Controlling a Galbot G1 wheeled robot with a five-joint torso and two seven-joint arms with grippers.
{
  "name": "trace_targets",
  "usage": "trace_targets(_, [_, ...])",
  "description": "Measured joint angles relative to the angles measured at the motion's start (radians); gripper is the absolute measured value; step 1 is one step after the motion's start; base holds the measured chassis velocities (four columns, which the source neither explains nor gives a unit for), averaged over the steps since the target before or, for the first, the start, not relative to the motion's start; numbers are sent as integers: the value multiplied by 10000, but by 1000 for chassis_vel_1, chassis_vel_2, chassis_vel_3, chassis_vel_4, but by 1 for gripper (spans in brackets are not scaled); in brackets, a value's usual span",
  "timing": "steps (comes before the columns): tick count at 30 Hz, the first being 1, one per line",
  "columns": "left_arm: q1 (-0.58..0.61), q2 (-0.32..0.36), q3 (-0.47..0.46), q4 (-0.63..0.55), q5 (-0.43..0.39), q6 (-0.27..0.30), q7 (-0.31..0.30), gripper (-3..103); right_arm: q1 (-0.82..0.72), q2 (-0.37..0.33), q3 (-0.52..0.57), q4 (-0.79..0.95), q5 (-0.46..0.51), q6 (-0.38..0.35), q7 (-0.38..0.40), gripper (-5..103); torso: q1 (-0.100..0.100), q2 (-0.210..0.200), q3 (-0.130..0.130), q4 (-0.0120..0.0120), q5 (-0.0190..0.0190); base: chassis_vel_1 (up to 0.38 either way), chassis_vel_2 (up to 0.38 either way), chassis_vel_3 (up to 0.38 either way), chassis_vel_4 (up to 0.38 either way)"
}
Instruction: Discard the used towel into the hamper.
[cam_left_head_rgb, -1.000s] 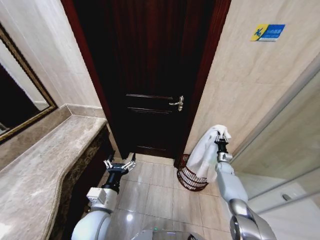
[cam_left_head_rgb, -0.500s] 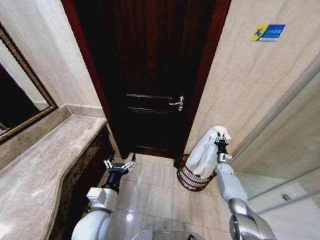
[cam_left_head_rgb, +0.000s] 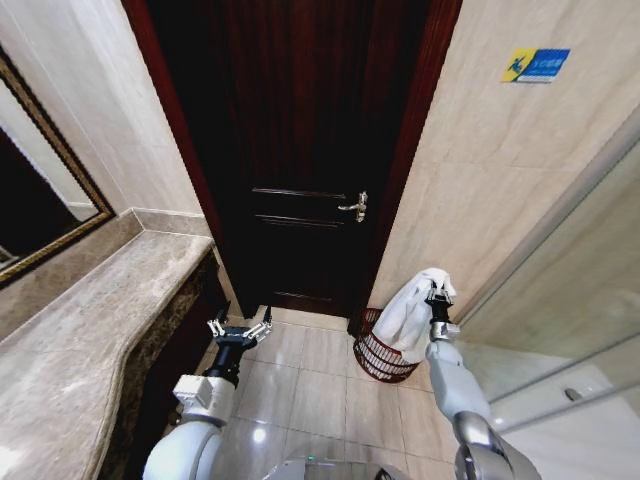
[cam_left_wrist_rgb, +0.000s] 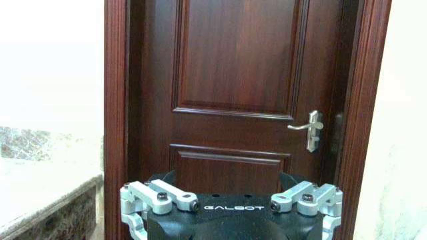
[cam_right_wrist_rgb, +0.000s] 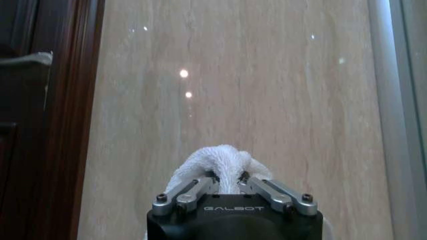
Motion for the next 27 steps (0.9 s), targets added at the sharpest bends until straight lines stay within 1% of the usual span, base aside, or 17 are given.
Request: trace_targets(27, [0, 0, 0, 0, 0, 0, 0, 100, -63, 106, 61, -1718, -24, 0, -469, 11, 0, 0, 0, 0, -1, 0, 0, 0, 0])
